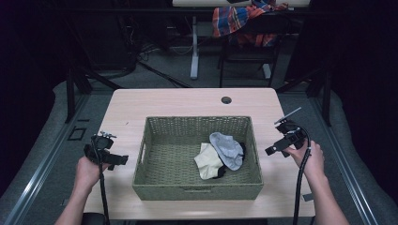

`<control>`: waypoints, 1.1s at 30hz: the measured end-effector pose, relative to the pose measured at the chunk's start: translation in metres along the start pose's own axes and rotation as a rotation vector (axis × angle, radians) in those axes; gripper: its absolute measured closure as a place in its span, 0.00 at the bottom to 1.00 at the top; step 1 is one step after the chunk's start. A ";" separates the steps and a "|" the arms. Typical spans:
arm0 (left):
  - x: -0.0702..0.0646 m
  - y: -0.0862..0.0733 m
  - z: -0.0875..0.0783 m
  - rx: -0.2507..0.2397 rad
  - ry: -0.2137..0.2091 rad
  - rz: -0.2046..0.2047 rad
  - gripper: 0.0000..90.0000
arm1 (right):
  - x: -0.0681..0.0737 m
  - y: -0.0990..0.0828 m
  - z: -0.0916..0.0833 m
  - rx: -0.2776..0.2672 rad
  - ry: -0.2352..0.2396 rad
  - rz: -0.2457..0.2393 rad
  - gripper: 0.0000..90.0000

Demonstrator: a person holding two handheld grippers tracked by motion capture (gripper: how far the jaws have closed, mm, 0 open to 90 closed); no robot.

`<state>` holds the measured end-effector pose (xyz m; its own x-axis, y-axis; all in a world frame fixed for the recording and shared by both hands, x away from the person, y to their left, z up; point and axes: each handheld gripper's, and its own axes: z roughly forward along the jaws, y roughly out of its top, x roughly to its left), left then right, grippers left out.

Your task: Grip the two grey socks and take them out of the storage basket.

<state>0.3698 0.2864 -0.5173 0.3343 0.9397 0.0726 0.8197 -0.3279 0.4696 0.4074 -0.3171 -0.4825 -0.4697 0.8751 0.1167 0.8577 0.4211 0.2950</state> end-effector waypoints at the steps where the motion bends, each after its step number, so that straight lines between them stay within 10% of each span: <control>1: 0.000 0.000 0.000 0.000 0.000 0.000 0.00 | 0.000 0.000 0.000 0.000 0.000 0.000 0.00; 33: 0.001 -0.002 -0.001 0.000 0.005 -0.004 0.00 | 0.044 0.052 -0.071 -0.107 0.023 -0.099 0.00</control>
<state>0.3676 0.2885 -0.5171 0.3284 0.9416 0.0748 0.8211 -0.3237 0.4701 0.4164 -0.2732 -0.3945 -0.5566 0.8243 0.1037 0.7804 0.4759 0.4056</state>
